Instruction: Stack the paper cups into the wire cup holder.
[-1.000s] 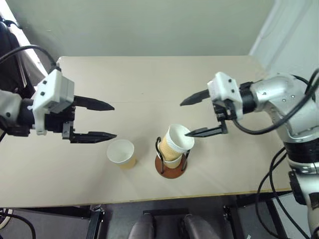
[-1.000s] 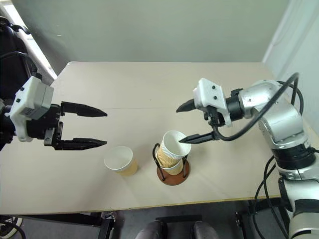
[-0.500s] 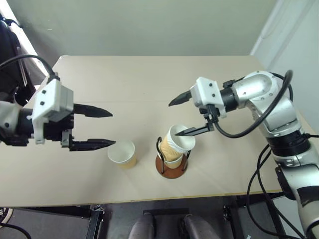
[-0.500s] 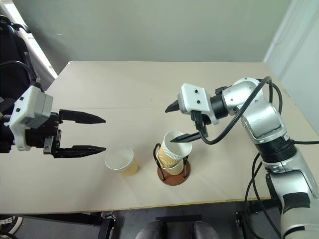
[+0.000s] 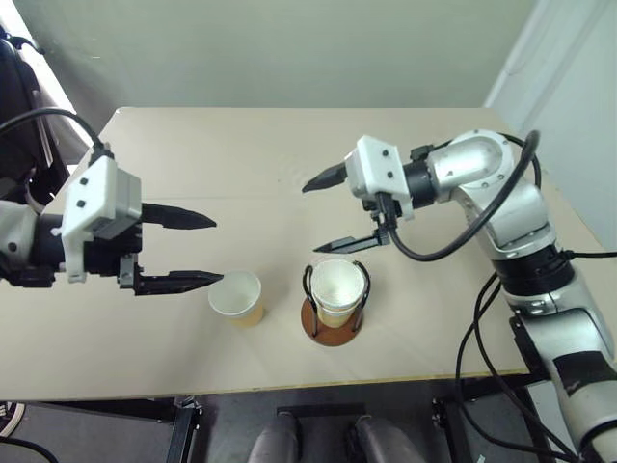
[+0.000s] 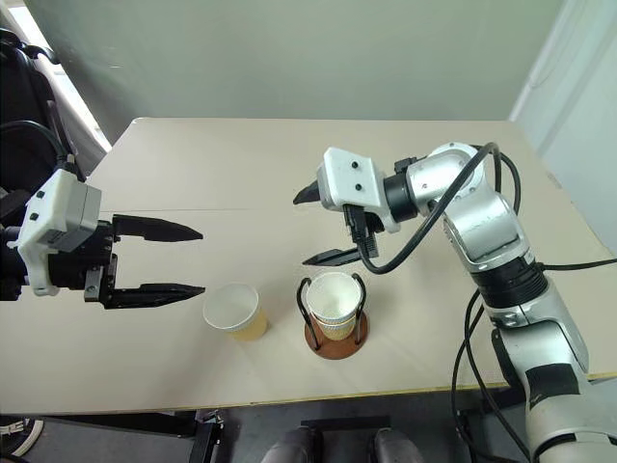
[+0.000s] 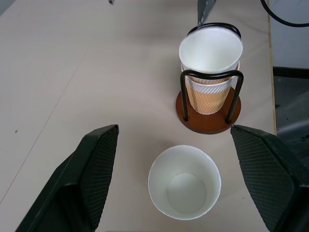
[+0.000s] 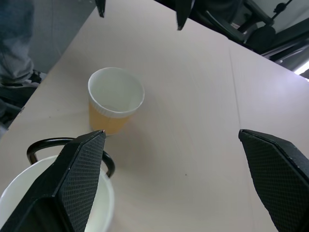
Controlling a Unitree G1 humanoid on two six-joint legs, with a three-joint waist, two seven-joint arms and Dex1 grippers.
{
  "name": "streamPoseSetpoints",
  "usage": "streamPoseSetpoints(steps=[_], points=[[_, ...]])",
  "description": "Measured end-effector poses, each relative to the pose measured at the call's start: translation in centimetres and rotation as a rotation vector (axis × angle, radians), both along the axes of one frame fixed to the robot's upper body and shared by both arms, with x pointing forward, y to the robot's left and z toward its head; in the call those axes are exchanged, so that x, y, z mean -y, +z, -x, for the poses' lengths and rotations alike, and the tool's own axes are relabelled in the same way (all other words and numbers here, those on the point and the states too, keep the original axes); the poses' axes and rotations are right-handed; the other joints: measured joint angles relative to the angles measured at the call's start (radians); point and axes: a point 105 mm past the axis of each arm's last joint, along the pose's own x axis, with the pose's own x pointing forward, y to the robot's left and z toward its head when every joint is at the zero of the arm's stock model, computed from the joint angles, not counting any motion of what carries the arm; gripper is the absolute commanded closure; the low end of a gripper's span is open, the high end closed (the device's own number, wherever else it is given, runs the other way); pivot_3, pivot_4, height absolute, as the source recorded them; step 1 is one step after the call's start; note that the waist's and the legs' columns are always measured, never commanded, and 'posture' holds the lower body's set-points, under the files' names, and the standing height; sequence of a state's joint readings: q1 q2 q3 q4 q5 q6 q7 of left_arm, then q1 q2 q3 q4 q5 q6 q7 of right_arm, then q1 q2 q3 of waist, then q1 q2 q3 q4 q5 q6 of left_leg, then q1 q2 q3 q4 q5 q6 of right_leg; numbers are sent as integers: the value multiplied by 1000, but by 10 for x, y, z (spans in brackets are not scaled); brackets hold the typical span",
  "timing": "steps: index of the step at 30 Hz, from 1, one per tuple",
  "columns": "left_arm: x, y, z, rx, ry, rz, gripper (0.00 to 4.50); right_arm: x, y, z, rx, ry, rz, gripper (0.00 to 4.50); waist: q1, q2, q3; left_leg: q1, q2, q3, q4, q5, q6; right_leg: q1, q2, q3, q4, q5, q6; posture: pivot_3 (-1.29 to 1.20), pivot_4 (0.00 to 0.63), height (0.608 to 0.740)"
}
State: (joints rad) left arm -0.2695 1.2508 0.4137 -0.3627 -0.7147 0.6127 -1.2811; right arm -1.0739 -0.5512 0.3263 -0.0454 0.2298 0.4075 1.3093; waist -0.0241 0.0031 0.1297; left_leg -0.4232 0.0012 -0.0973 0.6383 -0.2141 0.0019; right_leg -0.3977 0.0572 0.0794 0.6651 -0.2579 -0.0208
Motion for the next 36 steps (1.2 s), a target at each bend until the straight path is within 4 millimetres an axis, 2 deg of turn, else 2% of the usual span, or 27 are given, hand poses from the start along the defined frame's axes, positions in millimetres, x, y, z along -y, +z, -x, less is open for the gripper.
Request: streamPoseSetpoints(steps=[2,4,7,8,11,13,16,18,24,28,31,36], points=[[1,0,0,3,-6,-2,511,10,1,-2,-16,-24,16,21,2,0,0,0,0,0,0,0,0,0,0,0,0,0,0,0,150,740],[0,-3,-2,-8,-11,-19,511,29,6,0,-63,-45,20,21,6,0,0,-1,0,0,0,0,0,0,0,0,-1,0,0,0,150,740],[-3,-21,-6,-59,-10,-109,511,82,9,22,-247,-69,36,21,23,0,0,-2,-1,0,0,0,-1,1,-1,0,-3,0,0,0,150,740],[-6,-27,-9,-76,2,-125,511,98,8,29,-301,-88,44,21,26,-1,0,-2,-1,0,-1,3,-7,1,-1,0,-3,0,0,0,150,740],[-11,-43,-19,-112,33,-190,511,155,-13,52,-469,-245,114,21,35,-2,0,-2,-1,0,-1,3,-12,1,-1,1,-3,-1,-1,0,150,740],[-11,-48,-22,-123,43,-207,511,174,-21,61,-540,-312,124,21,32,-2,0,-1,-1,0,-2,2,-10,1,0,1,-3,-1,-1,0,150,740],[-14,-55,-29,-115,53,-264,511,190,-19,75,-556,-366,102,21,20,-3,0,4,0,1,-7,-1,-7,2,2,2,-1,-1,-1,0,150,740],[-15,-59,-37,-110,73,-286,511,193,-13,79,-528,-390,72,21,18,-2,0,6,1,1,-7,-1,-7,4,3,2,0,-1,-1,0,150,740],[-14,-84,-49,-148,92,-335,511,171,-4,109,-528,-266,24,21,21,-2,0,4,1,-2,-1,-2,-4,5,6,3,-1,-2,2,0,150,740],[-1,-83,-60,-117,79,-303,511,165,-2,114,-505,-270,18,21,27,-2,0,3,1,-2,4,-4,-1,7,6,3,-2,-2,4,0,150,740],[7,-84,-63,-111,61,-286,1468,162,-2,113,-493,-282,12,0,28,-2,0,3,1,-2,8,-5,1,9,6,3,-2,-2,5,0,150,740],[19,-93,-63,-136,18,-268,3404,159,2,108,-460,-311,0,0,27,-2,0,3,0,-2,9,-5,2,10,5,3,-2,-1,7,0,150,740]])
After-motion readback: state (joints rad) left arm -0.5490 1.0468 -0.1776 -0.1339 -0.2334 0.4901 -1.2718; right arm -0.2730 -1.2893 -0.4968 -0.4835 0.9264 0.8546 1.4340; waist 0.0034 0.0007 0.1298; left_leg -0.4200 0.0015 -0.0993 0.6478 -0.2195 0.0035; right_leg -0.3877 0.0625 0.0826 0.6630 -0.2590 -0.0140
